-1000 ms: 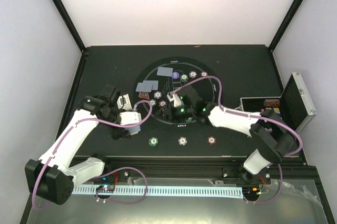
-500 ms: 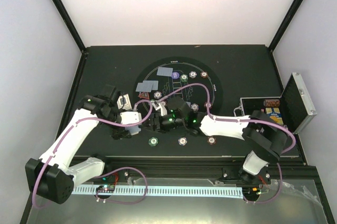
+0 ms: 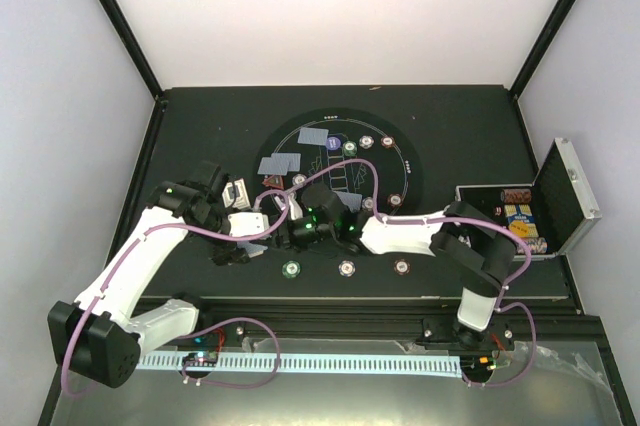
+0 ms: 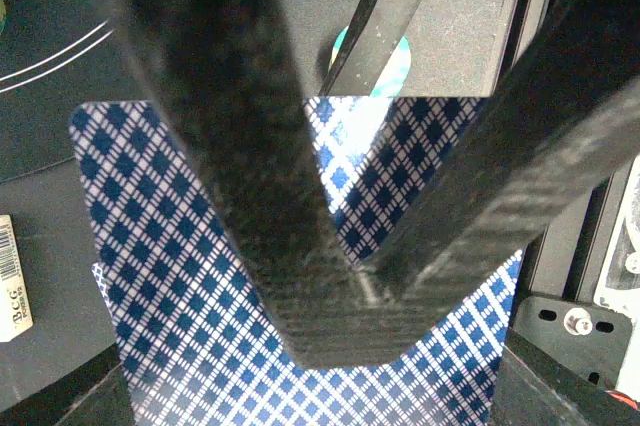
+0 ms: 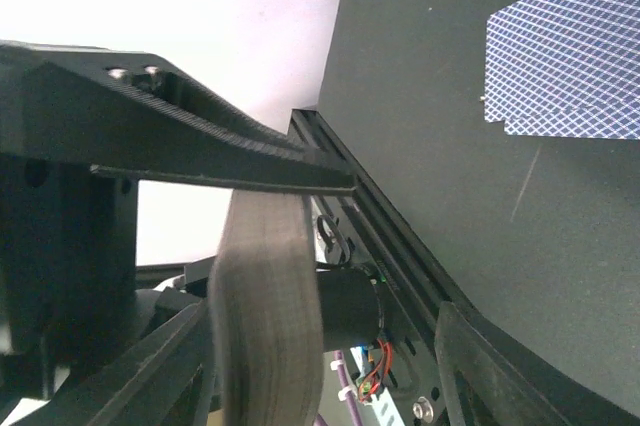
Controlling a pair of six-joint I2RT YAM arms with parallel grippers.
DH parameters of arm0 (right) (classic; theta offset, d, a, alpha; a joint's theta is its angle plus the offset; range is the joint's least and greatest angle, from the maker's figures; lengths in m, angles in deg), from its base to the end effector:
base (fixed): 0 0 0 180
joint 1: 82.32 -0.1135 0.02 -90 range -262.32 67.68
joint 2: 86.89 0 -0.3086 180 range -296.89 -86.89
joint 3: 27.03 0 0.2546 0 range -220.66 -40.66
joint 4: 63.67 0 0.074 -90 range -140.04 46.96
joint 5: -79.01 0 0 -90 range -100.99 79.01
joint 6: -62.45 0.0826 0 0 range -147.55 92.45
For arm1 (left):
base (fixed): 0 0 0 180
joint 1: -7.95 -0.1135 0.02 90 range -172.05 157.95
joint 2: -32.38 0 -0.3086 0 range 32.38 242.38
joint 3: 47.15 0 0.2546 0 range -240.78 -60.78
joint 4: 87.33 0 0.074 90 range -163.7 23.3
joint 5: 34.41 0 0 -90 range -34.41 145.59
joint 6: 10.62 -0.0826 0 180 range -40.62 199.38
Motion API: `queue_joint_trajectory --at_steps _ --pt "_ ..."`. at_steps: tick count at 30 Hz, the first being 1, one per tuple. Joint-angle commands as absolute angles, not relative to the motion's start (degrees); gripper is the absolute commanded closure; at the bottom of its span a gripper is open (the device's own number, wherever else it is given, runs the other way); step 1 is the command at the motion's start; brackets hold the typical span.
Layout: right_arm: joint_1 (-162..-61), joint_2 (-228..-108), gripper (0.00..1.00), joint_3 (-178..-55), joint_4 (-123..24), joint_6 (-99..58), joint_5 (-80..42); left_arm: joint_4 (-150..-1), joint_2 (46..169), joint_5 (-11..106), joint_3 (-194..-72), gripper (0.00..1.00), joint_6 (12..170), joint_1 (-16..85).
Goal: Distribute texas hold em gaming equipment
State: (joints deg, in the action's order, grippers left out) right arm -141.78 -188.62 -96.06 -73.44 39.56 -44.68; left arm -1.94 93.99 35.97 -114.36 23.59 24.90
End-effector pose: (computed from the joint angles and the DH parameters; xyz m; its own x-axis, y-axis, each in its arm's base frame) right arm 0.1782 0.3923 0.2225 -0.9763 -0.1464 -0.1591 -0.1973 0.3024 0.9325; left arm 0.1388 -0.0713 0.2604 -0.2551 0.8921 -0.3729 0.9649 0.2595 -0.0392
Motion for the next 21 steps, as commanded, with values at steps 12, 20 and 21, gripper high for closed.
queue_joint_trajectory --at_steps 12,20,21 --pt "-138.75 -188.82 0.56 -92.52 -73.34 37.87 -45.81 -0.88 93.14 36.07 -116.50 0.98 23.37 24.66" --pt "-138.30 -184.52 0.70 -91.57 -69.37 35.75 -44.92 -1.18 93.35 35.77 -116.43 0.98 23.64 24.66" --pt "-138.26 -183.87 0.72 -91.55 -69.16 35.73 -44.85 -1.24 93.33 35.74 -116.46 0.98 23.61 24.65"
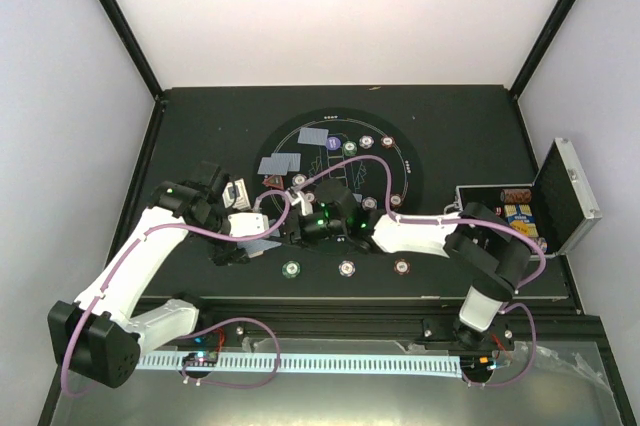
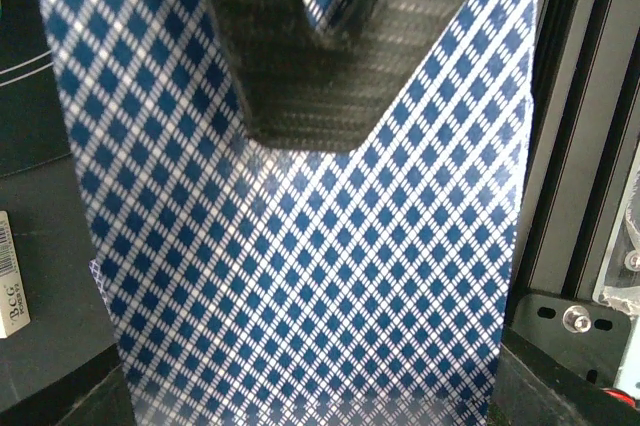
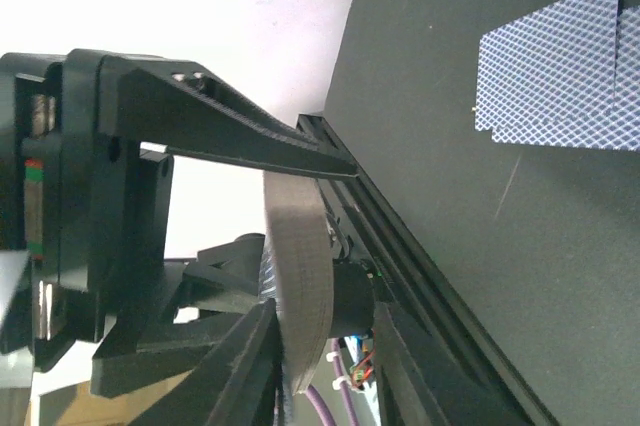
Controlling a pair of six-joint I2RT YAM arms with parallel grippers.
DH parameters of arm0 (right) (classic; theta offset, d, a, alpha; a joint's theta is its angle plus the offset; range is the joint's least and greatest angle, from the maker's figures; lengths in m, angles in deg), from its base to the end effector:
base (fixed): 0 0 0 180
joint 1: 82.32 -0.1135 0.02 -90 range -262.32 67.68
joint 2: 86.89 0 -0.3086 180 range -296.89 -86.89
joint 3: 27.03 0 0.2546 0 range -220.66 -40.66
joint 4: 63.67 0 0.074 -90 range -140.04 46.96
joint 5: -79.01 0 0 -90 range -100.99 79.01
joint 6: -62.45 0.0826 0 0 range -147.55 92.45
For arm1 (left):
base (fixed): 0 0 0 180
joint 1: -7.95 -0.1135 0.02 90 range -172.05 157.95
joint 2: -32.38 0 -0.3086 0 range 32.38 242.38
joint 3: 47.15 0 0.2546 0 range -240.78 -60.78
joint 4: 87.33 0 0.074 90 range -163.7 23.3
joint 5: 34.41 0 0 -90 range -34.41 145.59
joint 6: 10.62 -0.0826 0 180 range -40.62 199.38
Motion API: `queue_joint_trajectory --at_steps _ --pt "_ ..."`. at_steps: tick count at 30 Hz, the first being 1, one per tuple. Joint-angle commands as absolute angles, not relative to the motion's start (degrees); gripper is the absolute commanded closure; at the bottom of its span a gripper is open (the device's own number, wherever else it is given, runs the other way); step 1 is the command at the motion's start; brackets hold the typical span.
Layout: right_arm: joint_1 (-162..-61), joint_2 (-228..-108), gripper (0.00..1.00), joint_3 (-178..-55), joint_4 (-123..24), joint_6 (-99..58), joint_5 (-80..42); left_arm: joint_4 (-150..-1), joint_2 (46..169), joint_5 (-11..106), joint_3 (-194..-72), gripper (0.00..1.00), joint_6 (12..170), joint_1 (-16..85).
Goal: Distribute texas hold em gaming equipment
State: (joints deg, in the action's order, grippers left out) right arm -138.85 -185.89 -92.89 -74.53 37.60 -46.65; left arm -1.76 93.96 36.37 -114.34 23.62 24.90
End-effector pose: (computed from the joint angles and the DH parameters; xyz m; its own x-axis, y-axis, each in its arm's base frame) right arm 0.1871 0.3703 0.2256 -0.9728 -0.1346 -0.1883 -0.2201 0.2862 0.9326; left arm 0.1384 -0.0706 0.2601 -0.2570 0.8944 -0.3661 0.9644 0.2615 -0.0383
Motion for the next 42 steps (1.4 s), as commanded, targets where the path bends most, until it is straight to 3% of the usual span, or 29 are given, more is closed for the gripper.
queue_joint_trajectory --at_steps 1,8,16,21,30,37,42 --pt "-138.30 -183.38 0.75 -91.55 -68.81 35.68 -44.75 -1.28 93.29 35.75 -116.39 0.98 23.58 24.65" --pt "-137.38 -179.11 0.99 -92.47 -64.71 34.51 -43.70 -1.68 93.19 36.43 -115.82 0.98 23.40 24.65" --pt "-131.89 -175.11 0.99 -92.79 -55.45 28.94 -44.42 -1.63 92.87 36.78 -115.58 0.98 23.24 24.65" --pt "-122.81 -175.82 0.99 -94.73 -51.24 24.18 -46.92 -1.50 92.89 36.78 -115.48 0.99 23.35 24.66" --pt "-106.52 -199.97 0.99 -123.99 -38.52 13.21 -49.43 -1.44 93.29 35.78 -116.43 0.98 24.65 24.67" --pt "-104.07 -222.92 0.99 -150.45 -30.89 13.77 -49.37 -1.11 93.46 35.11 -117.00 0.99 25.14 24.68" --pt "-103.98 -231.18 0.98 -159.52 -30.29 16.28 -48.90 -1.19 93.34 35.02 -116.55 0.98 25.10 24.71"
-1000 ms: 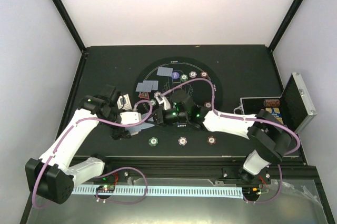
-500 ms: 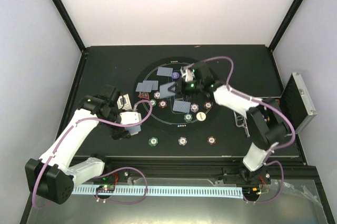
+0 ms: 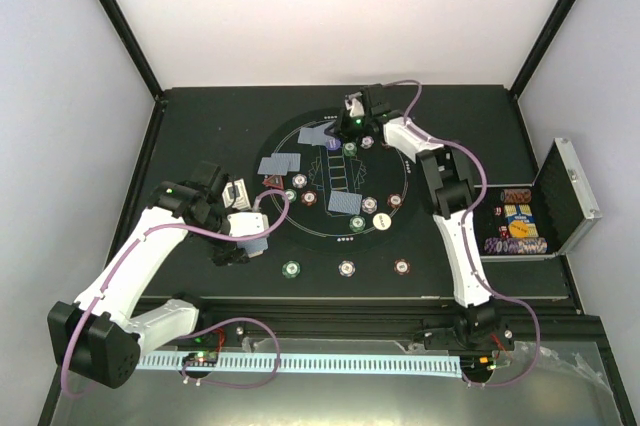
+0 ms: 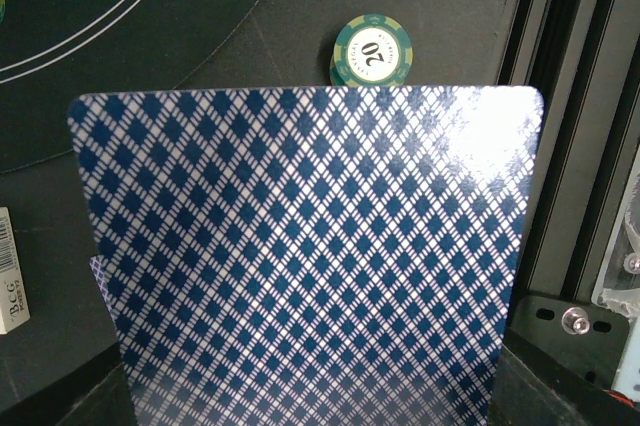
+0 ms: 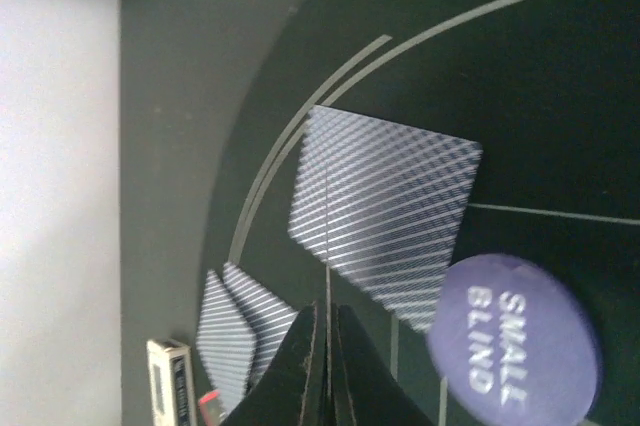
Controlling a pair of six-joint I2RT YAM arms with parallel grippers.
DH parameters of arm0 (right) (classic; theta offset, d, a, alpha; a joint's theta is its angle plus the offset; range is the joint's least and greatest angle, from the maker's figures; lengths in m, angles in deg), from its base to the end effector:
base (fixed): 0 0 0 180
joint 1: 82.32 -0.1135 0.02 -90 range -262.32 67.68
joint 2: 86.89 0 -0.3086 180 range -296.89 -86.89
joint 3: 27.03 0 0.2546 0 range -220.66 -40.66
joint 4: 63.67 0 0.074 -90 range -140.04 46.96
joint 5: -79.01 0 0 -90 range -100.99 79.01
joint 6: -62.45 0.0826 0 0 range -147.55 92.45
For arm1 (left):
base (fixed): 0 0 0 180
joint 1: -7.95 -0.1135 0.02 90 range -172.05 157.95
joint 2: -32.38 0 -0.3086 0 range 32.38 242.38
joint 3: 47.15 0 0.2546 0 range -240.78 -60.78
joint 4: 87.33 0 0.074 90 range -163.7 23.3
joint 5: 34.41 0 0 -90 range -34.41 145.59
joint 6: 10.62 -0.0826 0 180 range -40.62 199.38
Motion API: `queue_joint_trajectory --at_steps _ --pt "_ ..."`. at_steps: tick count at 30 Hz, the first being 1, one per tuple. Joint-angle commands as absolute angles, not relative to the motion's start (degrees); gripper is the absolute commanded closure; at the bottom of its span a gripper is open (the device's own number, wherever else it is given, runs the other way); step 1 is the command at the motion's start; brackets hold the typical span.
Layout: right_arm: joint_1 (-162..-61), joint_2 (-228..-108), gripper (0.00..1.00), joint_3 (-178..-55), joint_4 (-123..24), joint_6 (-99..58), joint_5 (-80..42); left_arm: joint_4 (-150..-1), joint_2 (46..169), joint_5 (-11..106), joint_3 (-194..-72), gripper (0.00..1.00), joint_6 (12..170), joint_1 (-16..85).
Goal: Distribute texas hold em gaming equipment
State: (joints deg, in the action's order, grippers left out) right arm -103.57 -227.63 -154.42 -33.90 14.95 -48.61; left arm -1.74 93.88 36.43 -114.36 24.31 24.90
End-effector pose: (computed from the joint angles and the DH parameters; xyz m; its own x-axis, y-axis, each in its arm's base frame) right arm 0.5488 0.2675 0.1547 -0.9442 0.2070 -0.2563 -0.0874 0.5926 0.8008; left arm 0.1383 -0.0705 0.2604 -0.2682 0.8913 -0.3655 0.9613 0.2724 -0.0409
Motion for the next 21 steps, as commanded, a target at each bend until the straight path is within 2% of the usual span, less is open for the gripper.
queue_joint_trajectory --at_steps 1,3,7,8,12,15,21 --pt "-103.94 -232.02 0.97 -160.66 -29.97 16.41 -48.54 -1.19 93.37 35.02 -116.44 0.98 25.07 24.73" --pt "-103.90 -233.06 0.93 -162.35 -29.11 16.20 -47.94 -1.19 93.26 35.11 -116.28 0.98 24.98 24.66" --pt "-103.59 -231.58 0.62 -162.77 -26.90 14.78 -46.78 -1.11 93.30 34.88 -116.18 0.98 25.07 24.72" --pt "-103.59 -230.49 0.58 -162.34 -26.08 13.56 -45.89 -1.11 93.43 34.77 -116.27 0.98 25.11 24.67" --pt "-102.75 -225.61 0.54 -159.43 -24.60 11.98 -44.88 -0.87 93.19 34.46 -116.67 0.98 25.37 24.65" --pt "-102.58 -220.50 0.45 -156.33 -24.02 10.90 -44.29 -0.61 92.52 34.47 -116.61 0.98 25.42 24.72" --pt "-103.16 -207.72 0.42 -143.05 -26.81 10.29 -44.39 0.03 91.56 34.85 -116.66 0.99 25.59 24.72"
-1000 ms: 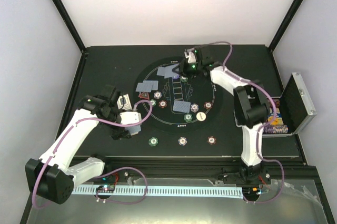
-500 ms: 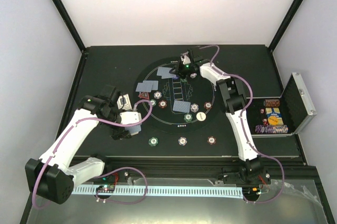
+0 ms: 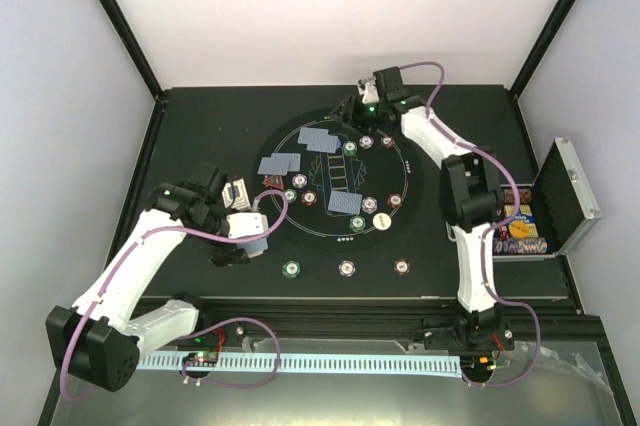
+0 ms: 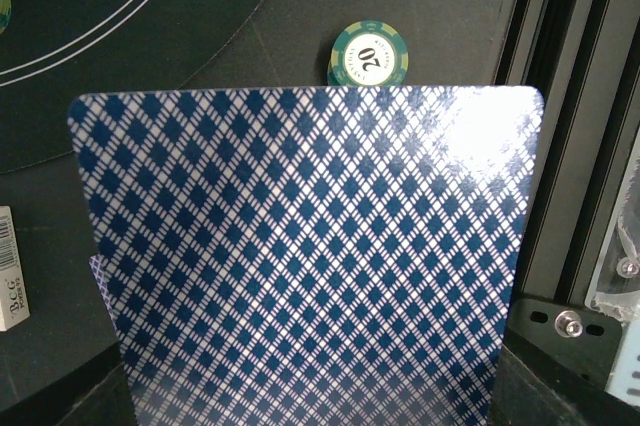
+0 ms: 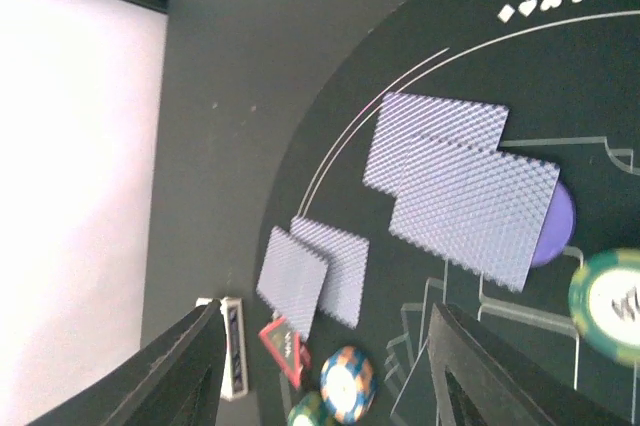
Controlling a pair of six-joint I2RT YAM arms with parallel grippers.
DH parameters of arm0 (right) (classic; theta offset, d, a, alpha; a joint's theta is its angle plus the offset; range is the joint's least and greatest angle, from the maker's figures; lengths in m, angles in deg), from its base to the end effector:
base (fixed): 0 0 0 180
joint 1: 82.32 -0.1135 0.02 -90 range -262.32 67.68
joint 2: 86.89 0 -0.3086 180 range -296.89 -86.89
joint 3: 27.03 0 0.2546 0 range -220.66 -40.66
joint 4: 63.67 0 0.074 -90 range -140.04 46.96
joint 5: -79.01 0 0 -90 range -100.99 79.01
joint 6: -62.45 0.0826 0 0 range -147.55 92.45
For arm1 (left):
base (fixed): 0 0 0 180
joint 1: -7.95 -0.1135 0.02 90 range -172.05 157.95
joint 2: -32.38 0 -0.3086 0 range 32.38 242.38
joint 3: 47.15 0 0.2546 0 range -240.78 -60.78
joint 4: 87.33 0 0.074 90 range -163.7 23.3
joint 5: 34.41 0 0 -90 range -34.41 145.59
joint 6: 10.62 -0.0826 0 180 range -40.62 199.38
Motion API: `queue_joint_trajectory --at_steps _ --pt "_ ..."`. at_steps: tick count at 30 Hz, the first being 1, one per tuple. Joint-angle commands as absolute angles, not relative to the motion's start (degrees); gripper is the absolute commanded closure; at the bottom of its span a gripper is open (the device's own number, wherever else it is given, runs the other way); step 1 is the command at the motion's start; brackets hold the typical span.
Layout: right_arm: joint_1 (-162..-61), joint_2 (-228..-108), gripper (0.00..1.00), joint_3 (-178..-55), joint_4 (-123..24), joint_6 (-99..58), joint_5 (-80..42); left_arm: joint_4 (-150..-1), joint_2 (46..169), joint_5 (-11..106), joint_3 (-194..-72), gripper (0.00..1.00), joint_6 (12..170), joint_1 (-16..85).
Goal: Distribute texas hold em gaming equipment
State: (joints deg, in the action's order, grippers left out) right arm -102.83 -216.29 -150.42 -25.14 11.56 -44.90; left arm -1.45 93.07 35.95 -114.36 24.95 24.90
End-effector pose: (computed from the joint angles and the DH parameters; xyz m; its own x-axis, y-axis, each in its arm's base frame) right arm 0.5184 0.2431 0.2253 -0.9281 0.2118 -0.3062 -0.1002 0.6501 0.7532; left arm 0.1353 -0.0703 0.2623 -0.2752 0.8848 -0.3761 0.9589 0.2805 -0.0420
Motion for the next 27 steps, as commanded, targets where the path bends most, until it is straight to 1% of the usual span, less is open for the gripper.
queue_joint_trajectory --at_steps 1,5,8,13,16,20,27 --pt "-103.49 -205.30 0.42 -139.81 -27.98 10.47 -44.65 0.08 91.51 34.79 -116.68 0.98 25.74 24.73" --pt "-107.20 -193.74 0.42 -122.95 -35.48 12.36 -46.02 0.21 91.48 34.13 -116.63 0.98 26.11 24.71" --pt "-112.36 -184.27 0.41 -108.20 -42.78 15.77 -46.89 -0.12 91.53 33.88 -116.38 0.98 26.13 24.74" --pt "-121.29 -175.16 0.38 -91.54 -57.01 23.98 -48.00 -0.14 92.28 33.24 -116.54 0.98 25.45 24.74" --pt "-126.97 -172.47 0.37 -88.17 -60.91 26.91 -47.33 -0.23 92.81 33.01 -116.67 0.98 25.39 24.76" --pt "-134.09 -171.93 0.36 -87.93 -64.46 30.45 -46.21 -0.56 93.18 32.68 -116.67 0.98 25.43 24.74" --pt "-139.62 -175.60 0.36 -90.29 -67.32 33.10 -45.44 -0.75 93.18 32.15 -116.62 0.98 25.40 24.74"
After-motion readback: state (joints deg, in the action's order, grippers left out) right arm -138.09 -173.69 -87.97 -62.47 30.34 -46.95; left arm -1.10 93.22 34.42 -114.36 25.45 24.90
